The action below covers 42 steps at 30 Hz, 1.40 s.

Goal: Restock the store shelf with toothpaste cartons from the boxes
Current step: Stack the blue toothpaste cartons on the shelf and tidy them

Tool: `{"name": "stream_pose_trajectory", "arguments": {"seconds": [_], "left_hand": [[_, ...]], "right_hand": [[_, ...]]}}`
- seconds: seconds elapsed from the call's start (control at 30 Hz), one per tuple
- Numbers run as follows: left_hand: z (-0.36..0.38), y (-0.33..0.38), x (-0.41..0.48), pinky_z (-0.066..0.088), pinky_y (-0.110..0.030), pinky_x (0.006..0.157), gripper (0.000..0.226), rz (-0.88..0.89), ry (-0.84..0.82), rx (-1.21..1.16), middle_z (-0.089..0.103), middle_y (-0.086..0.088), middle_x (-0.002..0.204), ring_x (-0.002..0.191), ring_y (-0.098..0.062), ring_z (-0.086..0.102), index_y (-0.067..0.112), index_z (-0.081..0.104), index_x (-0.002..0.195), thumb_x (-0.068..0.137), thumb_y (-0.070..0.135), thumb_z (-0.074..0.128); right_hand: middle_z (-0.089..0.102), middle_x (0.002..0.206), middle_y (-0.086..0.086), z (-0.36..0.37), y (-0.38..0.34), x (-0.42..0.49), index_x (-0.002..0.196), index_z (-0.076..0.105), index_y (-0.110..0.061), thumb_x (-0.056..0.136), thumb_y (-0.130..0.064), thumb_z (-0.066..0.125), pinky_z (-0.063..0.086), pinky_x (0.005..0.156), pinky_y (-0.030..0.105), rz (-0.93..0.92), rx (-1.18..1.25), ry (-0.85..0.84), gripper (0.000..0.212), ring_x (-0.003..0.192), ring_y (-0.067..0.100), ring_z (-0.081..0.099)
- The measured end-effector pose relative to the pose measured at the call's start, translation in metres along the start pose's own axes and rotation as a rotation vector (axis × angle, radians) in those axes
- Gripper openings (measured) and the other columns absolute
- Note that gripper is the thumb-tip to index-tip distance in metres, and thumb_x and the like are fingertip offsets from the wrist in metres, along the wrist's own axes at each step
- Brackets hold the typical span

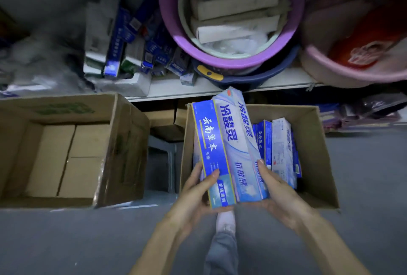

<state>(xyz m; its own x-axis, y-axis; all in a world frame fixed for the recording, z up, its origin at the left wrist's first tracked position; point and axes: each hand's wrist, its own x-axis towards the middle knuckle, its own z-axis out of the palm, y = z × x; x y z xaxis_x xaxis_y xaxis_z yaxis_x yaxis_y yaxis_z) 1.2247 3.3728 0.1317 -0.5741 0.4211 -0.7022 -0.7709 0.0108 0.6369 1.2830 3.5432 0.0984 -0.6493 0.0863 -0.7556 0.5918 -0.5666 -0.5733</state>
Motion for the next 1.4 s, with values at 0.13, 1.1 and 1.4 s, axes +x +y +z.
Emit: {"name": "stream_pose_trajectory", "arguments": {"seconds": [0.13, 1.1, 1.4], "left_hand": [[0.029, 0.016, -0.072, 0.059, -0.041, 0.063, 0.048, 0.103, -0.069, 0.009, 0.069, 0.000, 0.117, 0.094, -0.024, 0.071, 0.029, 0.053, 0.124, 0.077, 0.023, 0.063], [0.112, 0.465, -0.429, 0.058, -0.036, 0.046, 0.026, 1.059, 0.113, 0.053, 0.066, -0.001, 0.093, 0.068, -0.016, 0.065, 0.014, 0.059, 0.111, 0.087, 0.015, 0.067], [-0.022, 0.615, -0.424, 0.057, -0.033, 0.048, 0.038, 1.187, 0.346, 0.012, 0.067, -0.004, 0.101, 0.075, -0.017, 0.068, 0.014, 0.055, 0.120, 0.086, 0.020, 0.069]], "right_hand": [[0.075, 0.093, 0.000, 0.008, -0.017, -0.077, 0.113, 0.060, -0.016, 0.081, -0.051, 0.047, 0.053, 0.051, 0.028, -0.080, -0.045, -0.048, 0.049, 0.076, 0.013, 0.072], [0.070, 0.098, 0.013, 0.239, -0.440, -0.457, 0.107, 0.066, -0.009, 0.076, -0.008, 0.076, 0.053, 0.061, 0.028, -1.240, -0.658, -0.070, 0.033, 0.071, 0.014, 0.064], [0.069, 0.096, 0.002, 0.375, -0.556, -0.401, 0.101, 0.067, -0.017, 0.076, -0.014, 0.078, 0.050, 0.070, 0.020, -1.379, -0.818, -0.056, 0.028, 0.080, 0.011, 0.064]]}}
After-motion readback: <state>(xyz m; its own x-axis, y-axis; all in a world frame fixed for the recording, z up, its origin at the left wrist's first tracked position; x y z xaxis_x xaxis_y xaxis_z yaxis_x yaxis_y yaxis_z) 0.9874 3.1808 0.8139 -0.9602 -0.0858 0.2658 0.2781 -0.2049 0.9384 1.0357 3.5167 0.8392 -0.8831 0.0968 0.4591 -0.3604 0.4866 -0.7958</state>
